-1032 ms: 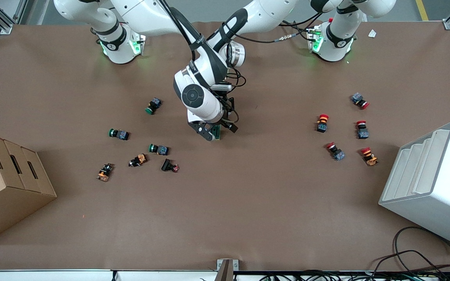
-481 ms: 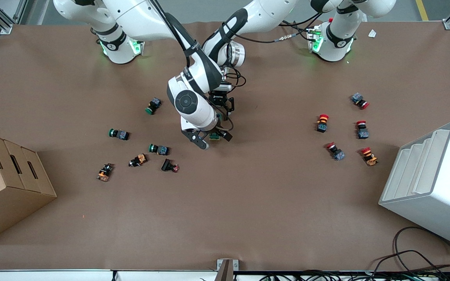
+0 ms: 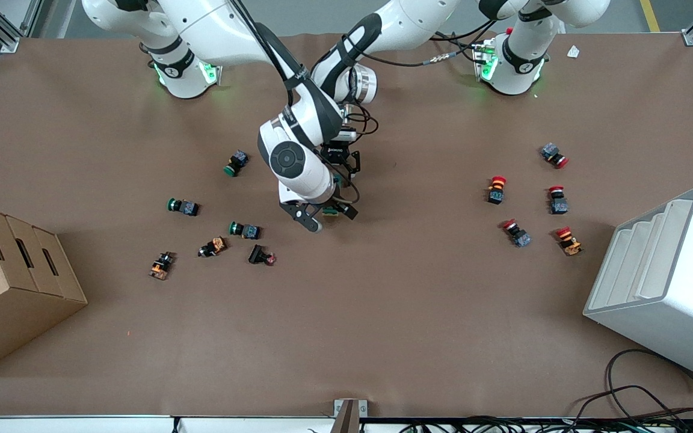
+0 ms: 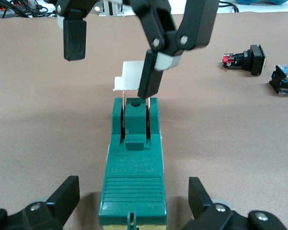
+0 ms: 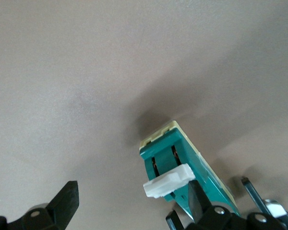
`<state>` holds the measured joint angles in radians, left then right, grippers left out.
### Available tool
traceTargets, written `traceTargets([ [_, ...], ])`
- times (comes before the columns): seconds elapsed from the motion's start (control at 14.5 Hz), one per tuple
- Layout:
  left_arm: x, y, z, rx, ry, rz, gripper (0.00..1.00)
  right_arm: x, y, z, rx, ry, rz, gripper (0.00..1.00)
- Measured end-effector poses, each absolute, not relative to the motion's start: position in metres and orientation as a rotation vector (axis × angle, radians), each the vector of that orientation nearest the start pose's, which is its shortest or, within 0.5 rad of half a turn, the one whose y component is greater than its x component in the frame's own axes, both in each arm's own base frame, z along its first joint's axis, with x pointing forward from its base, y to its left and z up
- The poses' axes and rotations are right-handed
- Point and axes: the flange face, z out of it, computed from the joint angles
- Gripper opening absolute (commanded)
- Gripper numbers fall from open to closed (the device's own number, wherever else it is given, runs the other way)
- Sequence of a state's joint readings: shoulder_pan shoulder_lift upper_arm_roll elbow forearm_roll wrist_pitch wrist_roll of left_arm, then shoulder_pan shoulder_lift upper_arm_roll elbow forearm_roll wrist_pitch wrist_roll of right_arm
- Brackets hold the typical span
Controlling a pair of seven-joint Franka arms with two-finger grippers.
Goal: Close load switch with both arms
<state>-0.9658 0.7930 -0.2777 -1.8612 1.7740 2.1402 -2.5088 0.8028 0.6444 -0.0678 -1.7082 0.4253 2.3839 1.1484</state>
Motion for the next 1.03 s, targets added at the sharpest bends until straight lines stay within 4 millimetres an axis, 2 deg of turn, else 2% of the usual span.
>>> traceTargets([
  [0.21,0.237,-0.562,0.091,-2.806,0.125,-1.527,1.0,0.502,0.464,0.211,-2.769,1.02,0.27,1.0],
  [0.69,0.238,-0.562,0.092,-2.805,0.123,-1.529,1.0,0.512,0.463,0.208,-2.774,1.024,0.311,1.0],
  [0.96,0.239,-0.562,0.092,-2.803,0.119,-1.531,1.0,0.526,0.453,0.21,-2.786,0.972,0.399,1.0],
  [1.03,0.24,-0.563,0.092,-2.803,0.117,-1.533,1.0,0.54,0.44,0.213,-2.81,0.927,0.392,1.0],
])
